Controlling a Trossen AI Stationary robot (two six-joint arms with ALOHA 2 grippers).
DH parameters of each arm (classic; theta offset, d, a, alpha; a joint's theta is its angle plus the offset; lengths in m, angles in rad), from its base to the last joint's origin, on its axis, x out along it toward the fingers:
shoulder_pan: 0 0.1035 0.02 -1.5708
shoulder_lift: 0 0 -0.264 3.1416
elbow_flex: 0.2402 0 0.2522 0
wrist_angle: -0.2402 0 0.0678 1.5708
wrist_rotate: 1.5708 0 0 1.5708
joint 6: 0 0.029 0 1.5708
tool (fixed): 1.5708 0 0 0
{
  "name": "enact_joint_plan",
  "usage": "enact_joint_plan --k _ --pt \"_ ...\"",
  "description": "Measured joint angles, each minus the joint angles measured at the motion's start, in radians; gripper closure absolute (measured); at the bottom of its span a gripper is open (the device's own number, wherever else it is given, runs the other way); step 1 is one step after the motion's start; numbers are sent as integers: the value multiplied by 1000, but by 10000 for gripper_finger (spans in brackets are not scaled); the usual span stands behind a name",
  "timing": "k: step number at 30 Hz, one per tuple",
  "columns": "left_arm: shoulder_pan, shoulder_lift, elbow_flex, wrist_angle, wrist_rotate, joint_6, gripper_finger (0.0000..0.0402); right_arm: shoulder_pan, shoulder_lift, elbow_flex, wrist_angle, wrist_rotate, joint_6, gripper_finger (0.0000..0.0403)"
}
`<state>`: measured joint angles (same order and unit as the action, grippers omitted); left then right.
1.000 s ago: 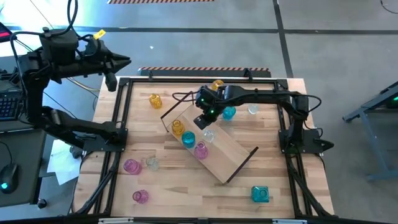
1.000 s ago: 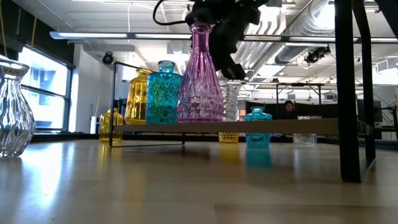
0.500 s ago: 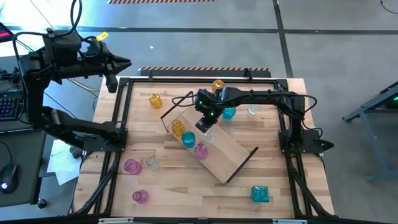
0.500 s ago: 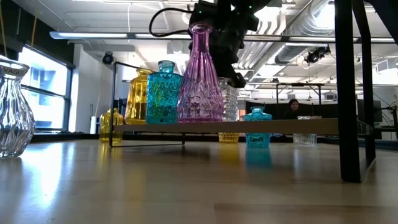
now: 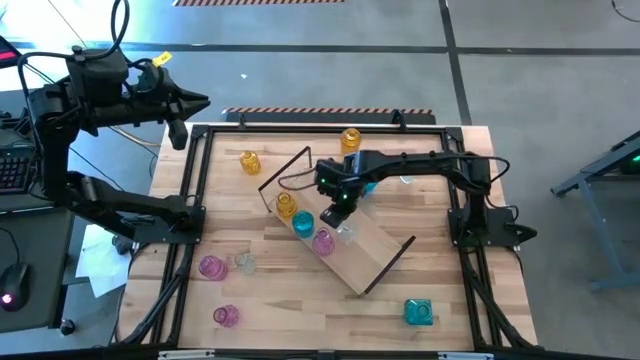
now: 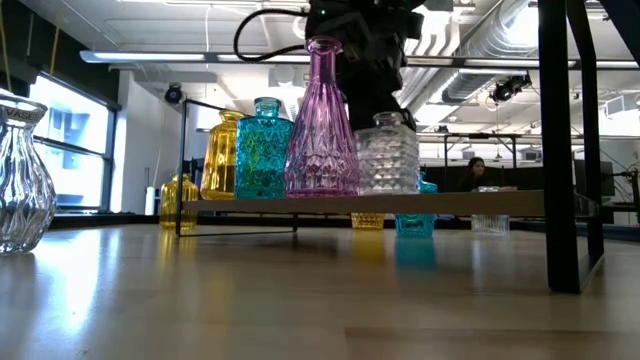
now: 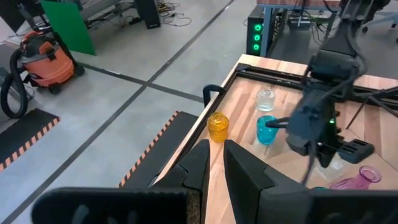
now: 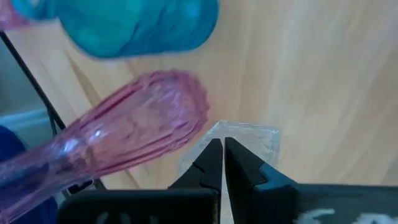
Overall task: Sort vases onto shelf
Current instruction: Put the top left crystal vase on the shelf
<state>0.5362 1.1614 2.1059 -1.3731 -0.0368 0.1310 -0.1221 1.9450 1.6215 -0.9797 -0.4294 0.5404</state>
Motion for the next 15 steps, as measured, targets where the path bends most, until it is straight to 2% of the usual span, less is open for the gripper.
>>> enact_joint_plan --k 4,8,15 --pt "0 0 0 0 0 1 365 31 0 0 -7 12 28 403" --pt "0 0 0 0 0 2 365 40 0 0 -7 100 62 403" --pt "0 -2 0 -7 0 4 365 38 -2 0 -55 109 94 403"
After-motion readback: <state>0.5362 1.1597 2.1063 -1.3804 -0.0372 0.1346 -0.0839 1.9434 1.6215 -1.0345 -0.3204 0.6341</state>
